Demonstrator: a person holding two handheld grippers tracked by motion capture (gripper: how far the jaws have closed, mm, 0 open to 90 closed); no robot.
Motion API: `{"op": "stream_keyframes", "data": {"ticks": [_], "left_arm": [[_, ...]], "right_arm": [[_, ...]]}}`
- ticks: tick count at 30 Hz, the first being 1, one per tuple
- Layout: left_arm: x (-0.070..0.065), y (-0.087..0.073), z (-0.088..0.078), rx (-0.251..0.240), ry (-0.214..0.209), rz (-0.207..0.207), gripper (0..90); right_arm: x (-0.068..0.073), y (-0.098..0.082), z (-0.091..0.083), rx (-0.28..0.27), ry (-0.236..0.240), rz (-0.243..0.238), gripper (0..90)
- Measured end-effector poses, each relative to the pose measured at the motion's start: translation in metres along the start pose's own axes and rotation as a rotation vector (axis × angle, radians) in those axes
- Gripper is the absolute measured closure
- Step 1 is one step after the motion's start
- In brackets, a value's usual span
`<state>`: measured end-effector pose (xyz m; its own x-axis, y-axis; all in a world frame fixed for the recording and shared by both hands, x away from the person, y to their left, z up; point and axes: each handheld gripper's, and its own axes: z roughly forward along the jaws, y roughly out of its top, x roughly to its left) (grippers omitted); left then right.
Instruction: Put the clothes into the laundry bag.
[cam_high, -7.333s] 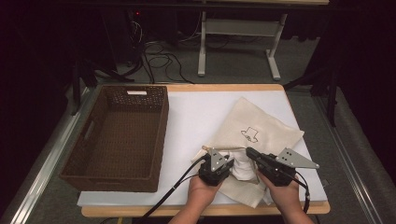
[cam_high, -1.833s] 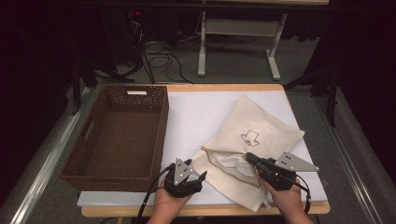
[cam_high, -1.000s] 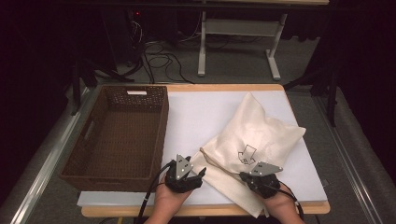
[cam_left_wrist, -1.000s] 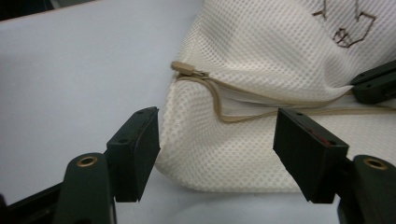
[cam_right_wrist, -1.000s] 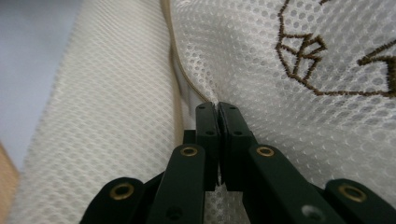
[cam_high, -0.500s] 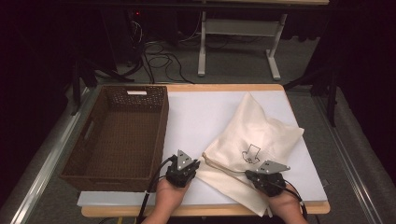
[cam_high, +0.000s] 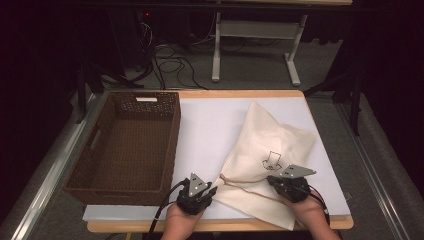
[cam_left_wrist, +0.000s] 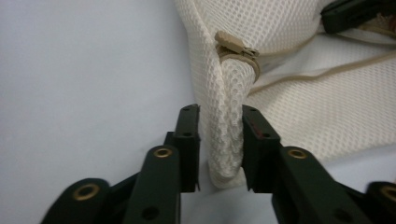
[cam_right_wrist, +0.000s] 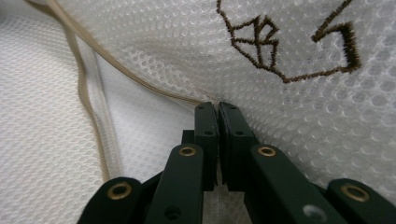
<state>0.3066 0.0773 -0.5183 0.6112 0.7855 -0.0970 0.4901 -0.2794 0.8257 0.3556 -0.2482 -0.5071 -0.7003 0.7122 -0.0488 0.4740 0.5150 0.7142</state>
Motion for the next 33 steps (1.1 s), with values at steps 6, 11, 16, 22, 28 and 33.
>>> {"op": "stream_keyframes", "data": {"ticks": [6,11,16,22,28,33], "left_arm": [[0.002,0.010,0.006,-0.040,0.041,0.016,49.7],[0.001,0.016,0.016,-0.037,0.044,0.039,43.7],[-0.001,0.021,0.025,-0.022,0.060,0.082,41.0],[0.001,0.022,0.033,-0.004,0.069,0.088,42.9],[0.003,0.023,0.035,0.007,0.055,0.095,55.4],[0.007,0.024,0.034,0.002,0.036,0.084,67.4]], "right_arm": [[0.006,0.000,-0.015,-0.064,0.031,0.019,75.2],[0.010,0.000,-0.041,-0.167,0.021,0.050,63.1],[-0.004,-0.010,-0.058,-0.191,-0.080,0.134,55.2],[-0.028,-0.032,-0.066,-0.155,-0.197,0.258,37.8],[-0.041,-0.045,-0.057,-0.074,-0.181,0.364,27.0],[-0.038,-0.047,-0.045,-0.025,-0.137,0.372,31.9]]}}
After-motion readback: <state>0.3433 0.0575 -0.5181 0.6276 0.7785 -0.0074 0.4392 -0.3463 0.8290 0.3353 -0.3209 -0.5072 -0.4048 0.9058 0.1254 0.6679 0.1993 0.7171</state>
